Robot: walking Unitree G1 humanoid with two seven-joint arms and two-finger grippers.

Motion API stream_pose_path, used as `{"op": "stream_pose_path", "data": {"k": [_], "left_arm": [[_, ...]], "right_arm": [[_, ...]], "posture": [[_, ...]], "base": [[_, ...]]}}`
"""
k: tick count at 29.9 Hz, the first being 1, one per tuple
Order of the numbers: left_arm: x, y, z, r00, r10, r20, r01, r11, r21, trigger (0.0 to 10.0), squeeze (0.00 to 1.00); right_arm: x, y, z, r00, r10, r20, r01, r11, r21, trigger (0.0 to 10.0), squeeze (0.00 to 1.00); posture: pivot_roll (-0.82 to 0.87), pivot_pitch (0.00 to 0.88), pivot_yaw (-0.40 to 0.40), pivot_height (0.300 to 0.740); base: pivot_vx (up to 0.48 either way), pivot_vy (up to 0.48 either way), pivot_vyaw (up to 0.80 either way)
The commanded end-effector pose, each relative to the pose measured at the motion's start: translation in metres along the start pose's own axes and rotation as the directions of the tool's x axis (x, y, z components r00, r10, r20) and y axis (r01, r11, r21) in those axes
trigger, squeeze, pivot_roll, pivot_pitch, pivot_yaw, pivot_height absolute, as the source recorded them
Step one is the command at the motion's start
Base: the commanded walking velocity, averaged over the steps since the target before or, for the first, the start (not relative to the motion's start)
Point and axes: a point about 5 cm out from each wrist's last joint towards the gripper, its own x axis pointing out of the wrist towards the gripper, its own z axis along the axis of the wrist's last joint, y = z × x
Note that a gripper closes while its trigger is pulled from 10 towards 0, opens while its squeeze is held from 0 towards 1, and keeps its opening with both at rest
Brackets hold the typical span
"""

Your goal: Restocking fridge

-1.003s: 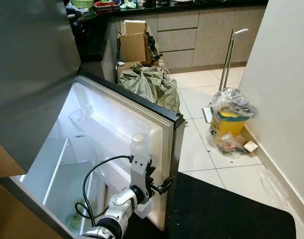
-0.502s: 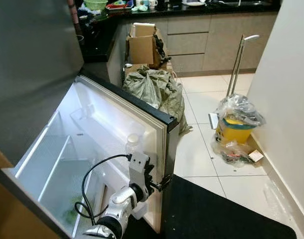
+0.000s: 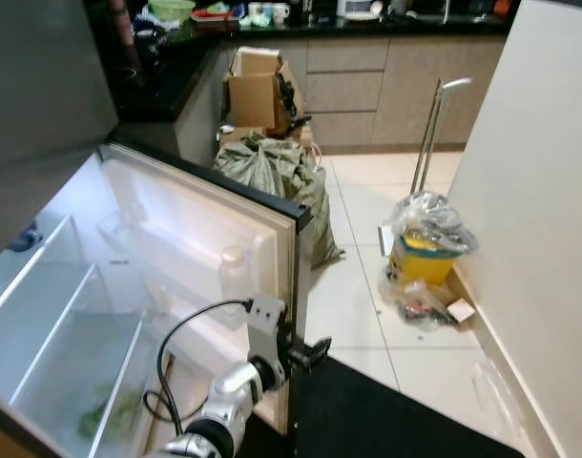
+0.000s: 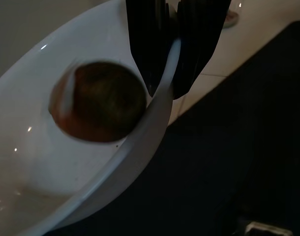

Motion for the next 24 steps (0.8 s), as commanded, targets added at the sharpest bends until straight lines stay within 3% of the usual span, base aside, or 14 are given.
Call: {"op": "stream_pose_path", "data": {"k": [1, 17, 23, 24], "left_arm": [[0.0, 0.0, -0.003, 1.0, 0.012, -0.008, -0.012, 1.0, -0.014, 10.0, 0.0], [-0.005, 0.006, -0.006, 0.998, 0.053, -0.019, -0.053, 0.998, -0.017, 10.0, 0.0], [-0.016, 0.014, -0.017, 0.992, 0.103, -0.065, -0.105, 0.994, -0.019, 10.0, 0.0], [-0.024, 0.019, -0.025, 0.986, 0.135, -0.096, -0.138, 0.99, -0.022, 10.0, 0.0]], "right_arm": [[0.0, -0.005, 0.006, 1.0, -0.015, 0.021, 0.015, 1.0, 0.013, 10.0, 0.0], [0.0, -0.003, 0.007, 0.999, 0.004, 0.036, -0.004, 1.0, 0.001, 10.0, 0.0], [0.0, -0.003, 0.014, 0.997, 0.022, 0.078, -0.021, 1.0, -0.021, 10.0, 0.0], [0.0, -0.003, 0.018, 0.995, 0.03, 0.09, -0.026, 0.999, -0.045, 10.0, 0.0]], "posture": [[-0.19, 0.042, 0.058, 0.74], [-0.18, 0.045, 0.057, 0.74], [-0.18, 0.047, 0.057, 0.74], [-0.18, 0.046, 0.057, 0.74]], "base": [[0.0, 0.0, 0.0], [0.0, 0.0, 0.0], [0.0, 0.0, 0.0], [0.0, 0.0, 0.0]]}}
